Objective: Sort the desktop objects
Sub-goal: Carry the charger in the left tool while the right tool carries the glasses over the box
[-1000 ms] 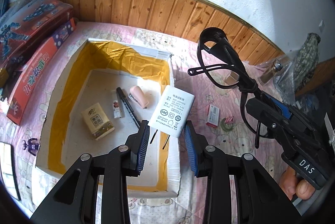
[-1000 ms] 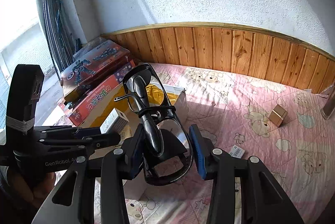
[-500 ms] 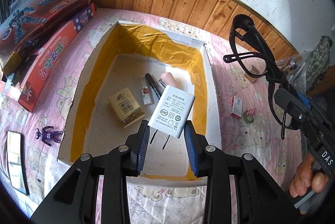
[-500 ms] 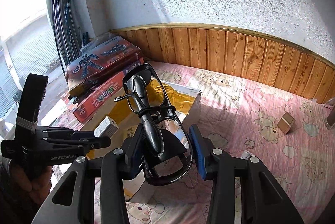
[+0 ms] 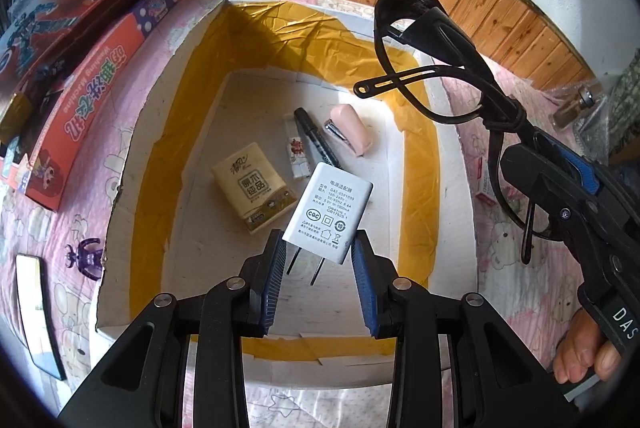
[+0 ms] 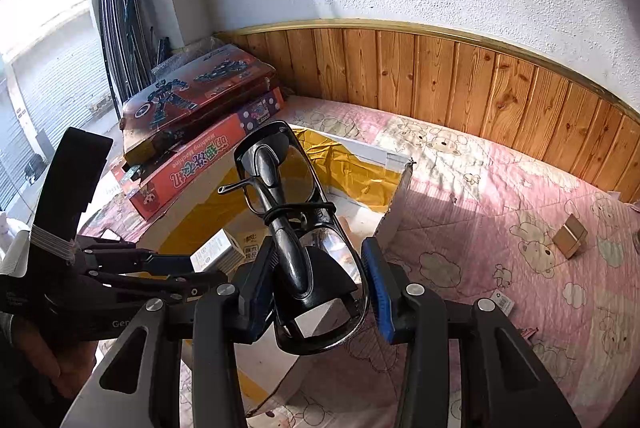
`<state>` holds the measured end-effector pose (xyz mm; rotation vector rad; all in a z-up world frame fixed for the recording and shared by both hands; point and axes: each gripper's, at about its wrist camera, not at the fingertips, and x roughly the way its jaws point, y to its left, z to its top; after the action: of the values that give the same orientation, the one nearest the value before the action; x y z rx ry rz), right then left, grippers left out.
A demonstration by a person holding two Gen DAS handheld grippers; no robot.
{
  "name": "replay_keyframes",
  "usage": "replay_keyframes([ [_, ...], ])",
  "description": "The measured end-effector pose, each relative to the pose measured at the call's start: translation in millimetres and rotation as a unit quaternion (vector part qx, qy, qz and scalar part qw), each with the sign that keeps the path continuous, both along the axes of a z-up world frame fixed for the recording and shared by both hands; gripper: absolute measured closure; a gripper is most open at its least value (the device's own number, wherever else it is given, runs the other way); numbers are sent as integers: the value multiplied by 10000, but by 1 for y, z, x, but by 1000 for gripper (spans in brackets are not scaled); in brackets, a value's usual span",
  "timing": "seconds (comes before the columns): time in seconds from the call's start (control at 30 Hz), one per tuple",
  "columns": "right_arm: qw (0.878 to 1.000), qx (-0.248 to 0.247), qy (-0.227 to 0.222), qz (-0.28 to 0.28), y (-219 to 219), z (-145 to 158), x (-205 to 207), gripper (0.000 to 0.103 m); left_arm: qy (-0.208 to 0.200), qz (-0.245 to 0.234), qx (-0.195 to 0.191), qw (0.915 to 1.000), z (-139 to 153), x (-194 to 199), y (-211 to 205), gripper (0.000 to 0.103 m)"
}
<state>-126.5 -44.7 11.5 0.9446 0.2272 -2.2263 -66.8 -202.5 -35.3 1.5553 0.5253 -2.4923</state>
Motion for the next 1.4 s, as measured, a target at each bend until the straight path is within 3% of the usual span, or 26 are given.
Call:
replay_keyframes([
  [0.5,9987,387,-264,199,-42,-30,-25,59,-281,-163,-46,9995,-22,-7,2,68],
  [0.73,9953,773,-452,365,-73,-43,-46,59,-392,-147,250,9988,-32,-4,-10,68],
  [0.93,9896,1299,-490,385,-92,-53,-66,59,-460,-133,730,9962,-41,-5,-17,68],
  [1.4,9758,1904,-1016,360,-128,-71,-113,59,-597,-383,734,9948,-48,-16,-2,69],
])
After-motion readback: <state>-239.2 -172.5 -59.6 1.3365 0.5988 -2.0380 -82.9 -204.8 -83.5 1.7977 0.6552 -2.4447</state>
